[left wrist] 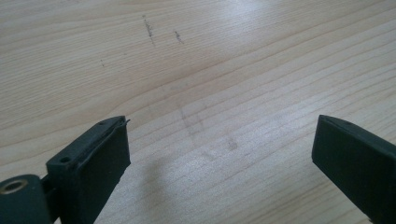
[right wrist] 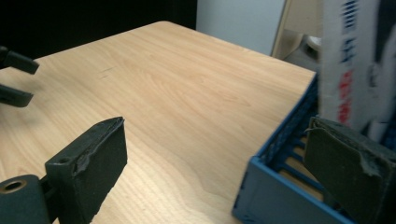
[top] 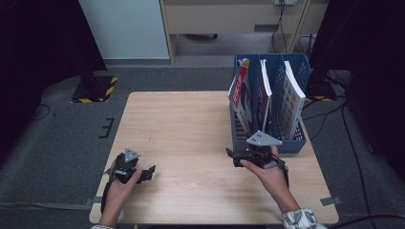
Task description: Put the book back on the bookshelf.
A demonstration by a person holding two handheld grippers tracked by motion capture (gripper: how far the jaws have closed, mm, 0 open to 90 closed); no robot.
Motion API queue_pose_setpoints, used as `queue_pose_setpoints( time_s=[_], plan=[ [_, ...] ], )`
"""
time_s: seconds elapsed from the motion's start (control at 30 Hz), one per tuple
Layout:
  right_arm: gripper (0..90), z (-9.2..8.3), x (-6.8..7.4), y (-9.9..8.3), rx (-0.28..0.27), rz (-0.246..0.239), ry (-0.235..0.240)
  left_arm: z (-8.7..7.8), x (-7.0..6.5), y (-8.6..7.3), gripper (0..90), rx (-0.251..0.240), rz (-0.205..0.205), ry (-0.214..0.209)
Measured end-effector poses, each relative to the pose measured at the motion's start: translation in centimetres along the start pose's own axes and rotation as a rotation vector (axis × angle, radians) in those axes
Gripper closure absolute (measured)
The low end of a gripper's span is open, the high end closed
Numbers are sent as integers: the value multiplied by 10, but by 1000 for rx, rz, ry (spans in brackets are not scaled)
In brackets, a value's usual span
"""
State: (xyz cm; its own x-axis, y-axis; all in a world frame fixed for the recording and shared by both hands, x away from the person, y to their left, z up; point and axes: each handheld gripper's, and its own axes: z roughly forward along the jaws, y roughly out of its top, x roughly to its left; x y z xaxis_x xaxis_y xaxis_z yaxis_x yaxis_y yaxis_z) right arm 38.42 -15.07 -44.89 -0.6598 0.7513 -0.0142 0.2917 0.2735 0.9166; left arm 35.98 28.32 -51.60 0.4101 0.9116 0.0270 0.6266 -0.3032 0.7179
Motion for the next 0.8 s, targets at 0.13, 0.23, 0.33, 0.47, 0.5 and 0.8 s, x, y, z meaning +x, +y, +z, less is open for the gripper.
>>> queue_pose_setpoints(
  time_s=[0.13,0.23,0.33,0.47,0.5,0.8],
  plan=[
    [72,0,8,1,-7,-12,17,1,0,0,38,3,3,0],
    [74,2,14,1,-5,-21,36,1,0,0,38,3,0,1],
    [74,6,27,1,6,-47,67,1,0,1,38,-2,6,0],
    [74,11,38,-1,20,-71,99,2,0,0,38,9,10,0],
    [75,16,46,-3,35,-81,119,1,0,0,38,2,8,1],
    [77,33,65,-15,111,-121,179,3,-1,1,36,12,17,-4]
  ],
)
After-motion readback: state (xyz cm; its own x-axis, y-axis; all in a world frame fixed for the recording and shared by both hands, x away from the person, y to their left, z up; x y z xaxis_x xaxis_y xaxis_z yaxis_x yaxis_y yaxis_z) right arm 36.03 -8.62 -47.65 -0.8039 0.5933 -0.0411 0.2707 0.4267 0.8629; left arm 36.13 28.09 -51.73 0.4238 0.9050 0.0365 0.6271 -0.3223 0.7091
